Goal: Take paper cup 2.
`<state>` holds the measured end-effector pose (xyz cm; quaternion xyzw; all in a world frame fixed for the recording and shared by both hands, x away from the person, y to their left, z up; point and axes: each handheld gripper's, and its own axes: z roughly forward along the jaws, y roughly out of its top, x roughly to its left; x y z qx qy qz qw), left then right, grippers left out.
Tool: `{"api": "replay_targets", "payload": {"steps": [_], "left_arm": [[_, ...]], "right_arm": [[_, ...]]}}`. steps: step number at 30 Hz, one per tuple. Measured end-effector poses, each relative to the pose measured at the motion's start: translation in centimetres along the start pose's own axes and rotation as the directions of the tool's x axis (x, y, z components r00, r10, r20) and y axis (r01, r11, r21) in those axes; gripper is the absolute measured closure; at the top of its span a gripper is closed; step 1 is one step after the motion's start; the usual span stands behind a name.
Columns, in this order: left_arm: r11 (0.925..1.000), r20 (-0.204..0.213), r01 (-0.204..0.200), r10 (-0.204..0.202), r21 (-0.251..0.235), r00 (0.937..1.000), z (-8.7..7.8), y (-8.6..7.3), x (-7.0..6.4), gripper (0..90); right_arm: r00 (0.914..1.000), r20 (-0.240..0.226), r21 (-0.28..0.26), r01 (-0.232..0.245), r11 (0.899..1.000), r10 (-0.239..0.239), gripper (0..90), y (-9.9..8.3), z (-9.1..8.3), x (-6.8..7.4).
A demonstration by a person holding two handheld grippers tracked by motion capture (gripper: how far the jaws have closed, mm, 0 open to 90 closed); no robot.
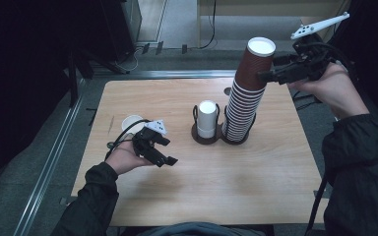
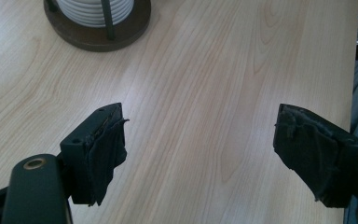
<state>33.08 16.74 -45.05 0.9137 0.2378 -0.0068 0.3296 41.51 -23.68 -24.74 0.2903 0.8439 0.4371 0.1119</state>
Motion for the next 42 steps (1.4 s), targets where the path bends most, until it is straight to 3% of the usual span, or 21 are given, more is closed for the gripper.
{"api": "replay_targets", "payload": {"steps": [13,16,23,35,37,42], "left_arm": [[0.9999,0.001,-0.011,0.011,0.01,0.9999,0.1,0.0,-0.1,16.7],[0.9999,0.002,-0.011,0.011,0.011,0.9999,0.2,0.0,-0.2,16.7],[0.9999,0.003,-0.009,0.009,0.011,1.0,0.2,0.0,-0.2,16.7],[0.9997,0.011,-0.011,0.01,0.02,0.9999,0.2,0.0,-0.2,16.9],[0.9999,0.013,-0.009,0.009,0.015,0.9999,0.1,0.0,-0.2,22.6],[0.9998,0.013,-0.01,0.01,0.015,0.9999,0.1,0.0,-0.2,22.6]], "right_arm": [[1.0,-0.004,-0.007,-0.003,1.0,0.003,14.1,2.5,2.0,0.4],[0.9998,0.013,-0.004,0.015,1.0,-0.015,16.6,2.6,2.2,0.5],[0.9996,0.011,-0.013,0.026,1.0,-0.026,17.7,2.5,2.2,0.4],[0.9996,0.013,0.02,0.026,0.999,-0.026,18.1,3.0,2.1,0.5],[0.9994,0.015,0.013,0.031,0.999,-0.031,18.4,3.2,1.9,0.5],[0.999,0.018,-0.018,0.042,0.999,-0.042,18.5,4.0,1.0,0.8]]}}
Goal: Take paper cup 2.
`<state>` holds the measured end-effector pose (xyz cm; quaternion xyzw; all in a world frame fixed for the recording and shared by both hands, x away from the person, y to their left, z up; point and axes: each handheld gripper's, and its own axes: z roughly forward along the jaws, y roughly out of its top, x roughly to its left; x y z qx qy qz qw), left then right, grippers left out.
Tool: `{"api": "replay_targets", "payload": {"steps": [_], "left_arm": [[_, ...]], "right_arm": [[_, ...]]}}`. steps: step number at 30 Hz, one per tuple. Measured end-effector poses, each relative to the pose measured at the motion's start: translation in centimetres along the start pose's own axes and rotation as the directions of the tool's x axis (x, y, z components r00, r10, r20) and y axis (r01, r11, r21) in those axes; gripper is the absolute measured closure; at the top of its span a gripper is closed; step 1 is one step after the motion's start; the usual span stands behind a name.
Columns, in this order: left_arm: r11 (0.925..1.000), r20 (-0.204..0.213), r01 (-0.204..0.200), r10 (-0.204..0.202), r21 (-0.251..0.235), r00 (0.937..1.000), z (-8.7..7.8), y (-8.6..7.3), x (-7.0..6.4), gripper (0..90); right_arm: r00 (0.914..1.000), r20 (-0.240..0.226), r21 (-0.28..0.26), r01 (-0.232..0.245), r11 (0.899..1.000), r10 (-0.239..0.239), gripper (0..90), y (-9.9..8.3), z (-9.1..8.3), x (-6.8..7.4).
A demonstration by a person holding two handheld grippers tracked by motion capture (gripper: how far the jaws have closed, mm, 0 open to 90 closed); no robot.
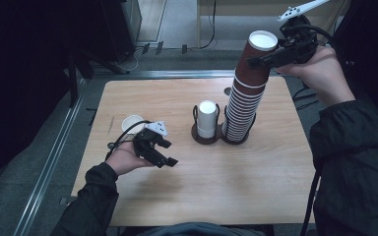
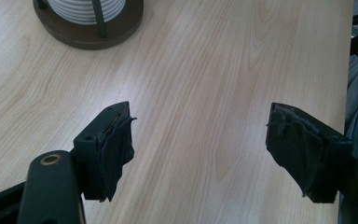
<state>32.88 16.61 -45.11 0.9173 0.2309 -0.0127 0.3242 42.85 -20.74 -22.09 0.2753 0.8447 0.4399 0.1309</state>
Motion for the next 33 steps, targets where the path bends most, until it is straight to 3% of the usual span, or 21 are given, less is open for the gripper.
{"api": "replay_targets", "payload": {"steps": [19,25,33], "left_arm": [[0.9999,0.002,0.013,-0.013,-0.004,0.9999,0.1,0.0,0.1,22.7],[0.9992,0.012,0.038,-0.038,-0.007,0.9992,0.0,0.0,0.4,22.7],[0.999,0.014,0.044,-0.044,-0.01,0.9989,-0.2,0.0,0.4,22.7]], "right_arm": [[0.9982,0.028,-0.066,0.054,0.996,-0.052,18.6,2.8,-4.7,1.7],[0.9925,0.062,-0.085,0.111,0.99,-0.106,18.6,3.5,-6.4,3.0],[0.9874,0.022,-0.092,0.158,0.983,-0.157,18.7,3.7,-7.9,5.6]]}}
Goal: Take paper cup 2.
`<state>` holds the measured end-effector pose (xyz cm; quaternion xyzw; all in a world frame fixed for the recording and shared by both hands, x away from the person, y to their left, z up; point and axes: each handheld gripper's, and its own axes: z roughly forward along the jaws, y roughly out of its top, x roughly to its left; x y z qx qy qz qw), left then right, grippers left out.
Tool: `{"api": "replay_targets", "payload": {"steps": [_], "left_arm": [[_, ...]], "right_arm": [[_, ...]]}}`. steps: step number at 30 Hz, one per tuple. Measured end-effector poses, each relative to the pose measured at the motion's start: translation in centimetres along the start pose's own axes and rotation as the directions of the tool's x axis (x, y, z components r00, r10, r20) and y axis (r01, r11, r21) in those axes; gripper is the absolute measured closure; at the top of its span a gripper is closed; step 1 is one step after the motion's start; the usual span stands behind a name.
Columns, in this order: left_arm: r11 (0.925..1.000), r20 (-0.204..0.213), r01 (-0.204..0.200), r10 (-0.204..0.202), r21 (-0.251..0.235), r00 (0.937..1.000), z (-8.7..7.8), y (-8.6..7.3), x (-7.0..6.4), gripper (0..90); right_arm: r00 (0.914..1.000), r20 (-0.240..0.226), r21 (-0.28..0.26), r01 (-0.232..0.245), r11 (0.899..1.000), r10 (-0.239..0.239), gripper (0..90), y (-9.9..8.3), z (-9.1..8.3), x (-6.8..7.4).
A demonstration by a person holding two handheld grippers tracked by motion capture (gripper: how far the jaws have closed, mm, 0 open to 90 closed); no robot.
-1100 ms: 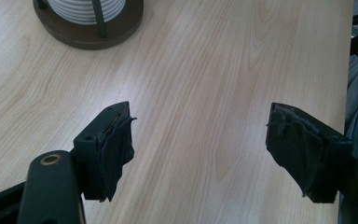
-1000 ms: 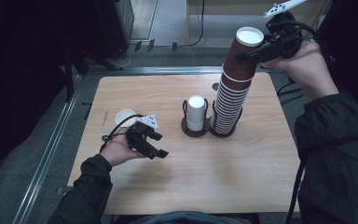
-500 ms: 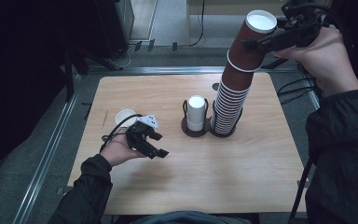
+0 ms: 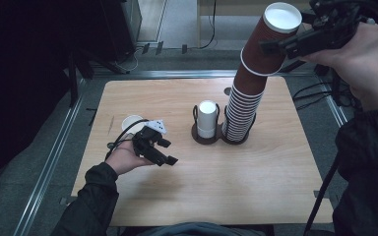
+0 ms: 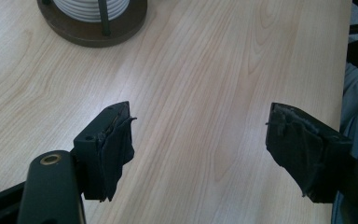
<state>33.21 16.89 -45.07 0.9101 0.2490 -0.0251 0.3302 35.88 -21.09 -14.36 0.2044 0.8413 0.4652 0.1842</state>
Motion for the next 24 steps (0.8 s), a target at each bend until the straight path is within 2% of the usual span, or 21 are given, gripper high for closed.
{"api": "replay_targets", "payload": {"steps": [2,6,12,15,17,20,24], "left_arm": [[1.0,0.001,0.004,-0.004,-0.007,1.0,-0.1,0.0,0.1,22.7],[0.9997,0.005,0.011,-0.011,-0.024,0.9999,-0.3,0.0,0.1,22.6],[0.9995,0.002,0.014,-0.013,-0.028,0.9999,-0.4,0.0,0.2,22.1],[0.9994,0.007,0.016,-0.016,-0.032,0.9999,-0.6,0.0,0.2,21.8],[0.9991,0.011,0.024,-0.024,-0.034,0.9997,-0.6,0.0,0.2,21.8],[0.9991,0.01,0.02,-0.02,-0.038,0.9998,-0.8,0.1,0.3,21.7],[0.998,0.011,0.026,-0.025,-0.057,0.9996,-0.9,0.1,0.2,20.5]], "right_arm": [[0.9992,-0.037,-0.01,-0.018,1.0,0.017,18.7,-0.2,-0.1,0.7],[0.9966,-0.083,0.003,0.0,1.0,0.0,18.7,-0.7,0.5,2.3],[0.9865,-0.163,0.001,0.019,1.0,-0.018,18.6,-1.8,1.5,4.6],[0.9776,-0.21,-0.003,0.018,1.0,-0.018,18.7,-2.7,2.2,5.4],[0.9765,-0.214,-0.01,0.026,1.0,-0.027,18.8,-3.4,2.7,6.1],[0.9705,-0.24,0.012,0.029,1.0,-0.026,18.8,-4.4,3.7,6.8],[0.9637,-0.266,0.014,0.03,0.999,-0.025,18.7,-5.6,4.8,7.7]]}}
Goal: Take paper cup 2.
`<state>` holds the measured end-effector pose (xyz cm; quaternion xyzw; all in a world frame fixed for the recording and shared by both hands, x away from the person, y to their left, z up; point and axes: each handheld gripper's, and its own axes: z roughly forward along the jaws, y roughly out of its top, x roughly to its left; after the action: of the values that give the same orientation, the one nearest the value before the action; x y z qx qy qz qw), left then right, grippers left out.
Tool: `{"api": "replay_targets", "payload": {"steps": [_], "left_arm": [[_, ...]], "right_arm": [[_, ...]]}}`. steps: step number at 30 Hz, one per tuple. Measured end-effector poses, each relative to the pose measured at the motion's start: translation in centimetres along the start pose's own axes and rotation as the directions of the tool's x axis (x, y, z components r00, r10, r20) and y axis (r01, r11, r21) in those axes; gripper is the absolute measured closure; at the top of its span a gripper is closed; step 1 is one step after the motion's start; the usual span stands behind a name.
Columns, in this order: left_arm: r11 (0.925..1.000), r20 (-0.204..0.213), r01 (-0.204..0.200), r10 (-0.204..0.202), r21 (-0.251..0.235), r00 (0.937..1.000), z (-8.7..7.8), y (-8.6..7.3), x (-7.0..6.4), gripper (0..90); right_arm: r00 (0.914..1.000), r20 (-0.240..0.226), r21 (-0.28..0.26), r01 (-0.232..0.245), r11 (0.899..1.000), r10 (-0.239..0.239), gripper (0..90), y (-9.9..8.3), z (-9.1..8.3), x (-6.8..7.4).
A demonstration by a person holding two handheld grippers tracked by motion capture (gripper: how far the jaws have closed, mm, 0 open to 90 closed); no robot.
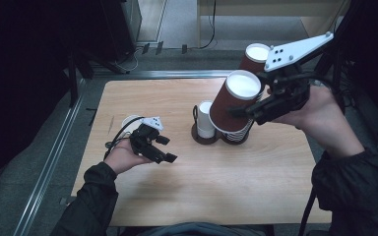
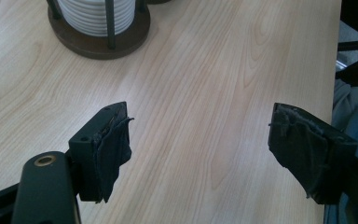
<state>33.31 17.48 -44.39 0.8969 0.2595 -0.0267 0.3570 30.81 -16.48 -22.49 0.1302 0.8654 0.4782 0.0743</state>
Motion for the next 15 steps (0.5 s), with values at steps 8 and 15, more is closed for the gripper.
{"api": "replay_targets", "payload": {"steps": [8,15], "left_arm": [[0.9999,-0.002,-0.011,0.011,-0.011,0.9999,-0.2,-0.1,0.0,20.4],[0.9995,0.002,-0.012,0.013,-0.028,0.9999,-0.2,-0.1,-0.1,20.0]], "right_arm": [[0.9986,-0.052,0.035,-0.005,0.999,0.007,18.7,-3.0,3.6,0.6],[0.9978,-0.066,0.024,-0.008,1.0,0.01,18.7,-5.7,5.5,0.4]]}}
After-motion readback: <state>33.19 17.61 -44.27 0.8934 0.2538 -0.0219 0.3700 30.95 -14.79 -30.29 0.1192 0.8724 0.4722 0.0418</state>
